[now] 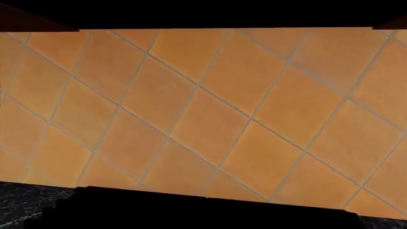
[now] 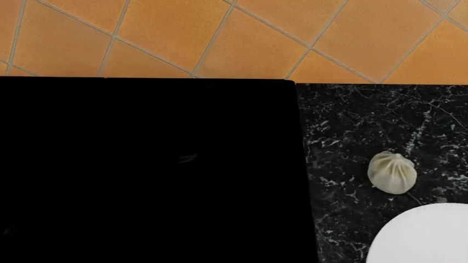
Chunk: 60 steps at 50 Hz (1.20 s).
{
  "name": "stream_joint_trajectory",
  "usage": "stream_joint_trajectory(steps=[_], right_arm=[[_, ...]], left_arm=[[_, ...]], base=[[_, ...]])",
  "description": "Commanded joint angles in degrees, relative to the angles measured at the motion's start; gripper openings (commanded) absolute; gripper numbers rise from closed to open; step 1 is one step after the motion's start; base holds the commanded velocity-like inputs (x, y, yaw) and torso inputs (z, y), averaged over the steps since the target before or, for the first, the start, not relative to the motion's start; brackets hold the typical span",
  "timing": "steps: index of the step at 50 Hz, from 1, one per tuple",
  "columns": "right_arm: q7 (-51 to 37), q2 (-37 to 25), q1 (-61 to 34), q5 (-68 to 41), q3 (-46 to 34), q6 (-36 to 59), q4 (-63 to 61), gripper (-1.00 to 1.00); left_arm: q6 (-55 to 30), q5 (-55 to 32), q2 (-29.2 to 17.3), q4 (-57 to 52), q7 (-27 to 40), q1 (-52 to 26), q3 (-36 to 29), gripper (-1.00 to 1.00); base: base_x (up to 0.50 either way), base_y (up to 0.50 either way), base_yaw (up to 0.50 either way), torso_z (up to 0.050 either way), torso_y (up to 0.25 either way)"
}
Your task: Pick the steak from the counter and place it in the microwave.
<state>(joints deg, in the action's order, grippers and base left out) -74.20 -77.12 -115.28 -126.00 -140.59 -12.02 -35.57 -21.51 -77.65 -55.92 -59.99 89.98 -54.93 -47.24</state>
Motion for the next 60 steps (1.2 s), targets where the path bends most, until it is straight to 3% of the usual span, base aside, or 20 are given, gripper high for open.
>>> stream_joint_trajectory(steps=[1, 31, 32, 45, 60], right_arm=[[1.9, 0.6, 0.9, -1.5, 0.5, -0.2, 1.1, 1.00], [5.2, 1.6, 6.0, -1.8, 0.1, -3.0, 3.4, 1.00], [5.3, 1.5, 5.9, -2.1, 0.2, -2.8, 3.1, -1.00], [2.3, -1.6, 0.6, 0.9, 2.4, 1.5, -0.7, -1.00], [-3.0, -5.7, -10.3, 4.1, 9.3, 13.4, -6.7, -1.00]], left_arm=[[-0.6, -0.4, 0.3, 0.0, 0.0, -0.4, 0.9, 1.00], [-0.4, 0.0, 0.1, 0.0, 0.0, 0.9, 0.3, 1.00], [-0.4, 0.0, 0.1, 0.0, 0.0, 0.9, 0.2, 1.00], [-1.1, -0.8, 0.4, 0.0, 0.0, 0.8, 1.4, 1.00], [-1.5, 0.1, 1.0, 0.0, 0.0, 2.0, 1.8, 1.00]], base=[[0.00, 0.00, 0.00, 0.000, 0.000], [0.00, 0.00, 0.00, 0.000, 0.000], [0.00, 0.00, 0.00, 0.000, 0.000], [0.00, 0.00, 0.00, 0.000, 0.000], [0.00, 0.00, 0.00, 0.000, 0.000]])
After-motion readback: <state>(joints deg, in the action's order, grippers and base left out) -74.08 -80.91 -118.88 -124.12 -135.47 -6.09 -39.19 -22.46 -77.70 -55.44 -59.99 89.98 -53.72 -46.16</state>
